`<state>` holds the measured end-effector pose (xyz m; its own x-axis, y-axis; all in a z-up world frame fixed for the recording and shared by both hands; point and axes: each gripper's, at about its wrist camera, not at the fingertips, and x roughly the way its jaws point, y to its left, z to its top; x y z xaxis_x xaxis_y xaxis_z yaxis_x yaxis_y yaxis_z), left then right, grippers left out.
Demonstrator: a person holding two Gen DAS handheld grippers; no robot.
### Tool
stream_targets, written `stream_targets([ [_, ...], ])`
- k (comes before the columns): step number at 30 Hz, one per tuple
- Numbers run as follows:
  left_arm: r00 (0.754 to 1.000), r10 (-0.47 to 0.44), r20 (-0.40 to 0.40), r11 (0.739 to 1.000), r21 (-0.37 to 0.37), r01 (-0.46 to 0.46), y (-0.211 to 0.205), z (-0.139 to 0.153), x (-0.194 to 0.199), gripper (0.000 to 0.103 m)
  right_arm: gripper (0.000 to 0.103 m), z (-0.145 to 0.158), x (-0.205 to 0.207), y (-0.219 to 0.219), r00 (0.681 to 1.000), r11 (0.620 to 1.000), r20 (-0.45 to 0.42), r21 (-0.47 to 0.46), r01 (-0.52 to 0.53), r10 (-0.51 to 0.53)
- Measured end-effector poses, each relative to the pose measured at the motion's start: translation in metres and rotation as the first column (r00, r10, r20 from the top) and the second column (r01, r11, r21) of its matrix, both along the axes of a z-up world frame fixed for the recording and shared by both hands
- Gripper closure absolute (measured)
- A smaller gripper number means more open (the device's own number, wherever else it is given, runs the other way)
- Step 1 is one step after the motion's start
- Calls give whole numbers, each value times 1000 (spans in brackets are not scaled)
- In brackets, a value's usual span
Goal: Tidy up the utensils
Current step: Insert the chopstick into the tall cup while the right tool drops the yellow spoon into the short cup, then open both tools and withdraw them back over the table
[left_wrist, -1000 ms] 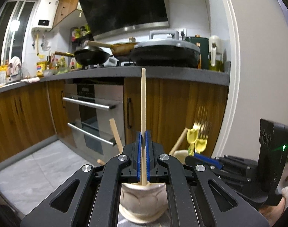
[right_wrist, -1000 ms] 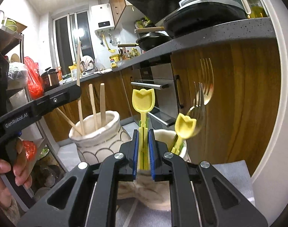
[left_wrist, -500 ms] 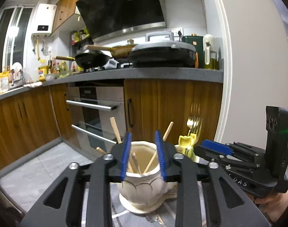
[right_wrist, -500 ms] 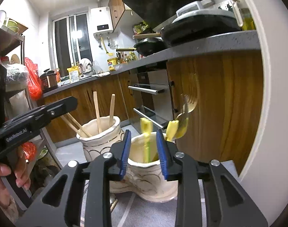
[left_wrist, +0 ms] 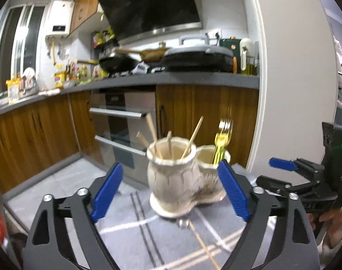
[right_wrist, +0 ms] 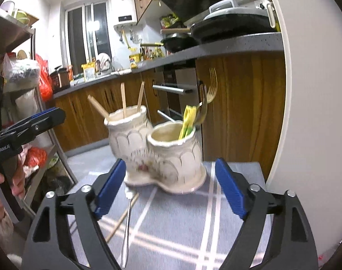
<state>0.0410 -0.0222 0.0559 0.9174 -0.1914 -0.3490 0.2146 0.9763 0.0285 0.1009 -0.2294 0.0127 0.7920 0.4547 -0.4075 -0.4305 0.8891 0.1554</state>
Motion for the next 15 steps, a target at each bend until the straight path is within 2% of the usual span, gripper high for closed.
stream_targets([
  [6, 994, 45, -104, 999, 1, -45, 15, -31, -9, 8, 6, -17, -6, 9, 997, 997, -75, -66, -29, 24],
  [11, 979, 82, -188, 997, 28, -79, 29, -61, -19, 7, 6, -33, -9, 25, 992, 991, -122, -120, -57, 42],
  [15, 970, 93, -223, 996, 40, -86, 35, -75, -23, 6, 6, -44, -9, 40, 985, 983, -162, -161, -92, 65],
])
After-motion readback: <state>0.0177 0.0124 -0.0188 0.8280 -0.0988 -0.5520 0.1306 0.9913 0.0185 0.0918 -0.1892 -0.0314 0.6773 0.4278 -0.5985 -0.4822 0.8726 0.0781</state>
